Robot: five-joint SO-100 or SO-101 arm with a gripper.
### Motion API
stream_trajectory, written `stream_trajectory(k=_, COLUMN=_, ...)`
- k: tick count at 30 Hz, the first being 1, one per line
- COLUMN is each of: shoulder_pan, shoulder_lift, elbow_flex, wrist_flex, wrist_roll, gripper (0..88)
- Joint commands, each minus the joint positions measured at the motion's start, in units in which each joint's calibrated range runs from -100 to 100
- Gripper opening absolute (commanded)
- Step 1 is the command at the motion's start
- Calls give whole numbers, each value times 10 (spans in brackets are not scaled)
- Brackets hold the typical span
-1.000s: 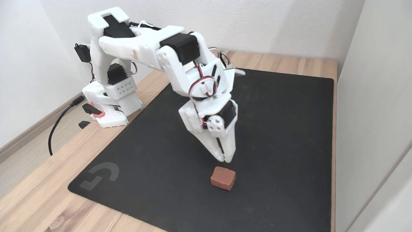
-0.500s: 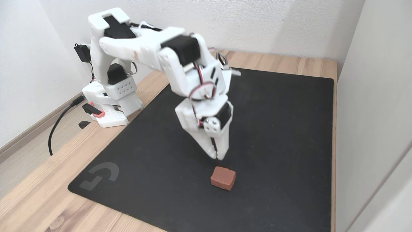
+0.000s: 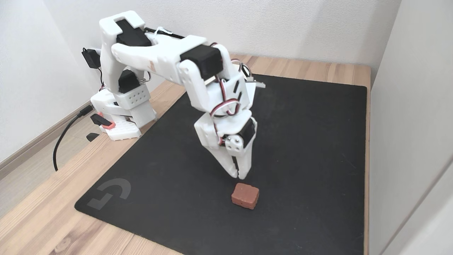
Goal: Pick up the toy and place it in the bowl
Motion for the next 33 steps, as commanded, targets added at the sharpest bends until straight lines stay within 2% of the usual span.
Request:
stream_trajectory(k=1, shoulder_pan=4, shoulder_lift=-5, elbow_flex=-24, wrist_flex=-1, wrist_roll=-1, gripper=32)
stream_trajectory(k=4, shoulder_pan=4, shoulder_lift=-7, elbow_flex=-24, wrist_flex=7, wrist_roll=-1, gripper=91)
stream_trajectory(k=5, shoulder_pan=4, shoulder_lift=-9, elbow_flex=-25, wrist_flex=27, wrist_roll=4, gripper=200)
stream_trajectory(k=6, shoulder_pan=4, shoulder_lift=-10, elbow_flex=-25, wrist_flex=37, wrist_roll=5, gripper=263)
stream_trajectory(k=9, shoulder_pan=4, shoulder_lift=-10, elbow_flex=-25, wrist_flex=67, wrist_roll=5, gripper=394)
stream_trajectory(k=22, shoulder_pan=13, shoulder_lift=-4, elbow_flex=-26, wrist_flex=70, wrist_roll=3, gripper=394)
stream_trajectory(k=33, shoulder_pan=18, shoulder_lift=81, elbow_flex=-179, wrist_flex=144, wrist_roll=4, gripper=393)
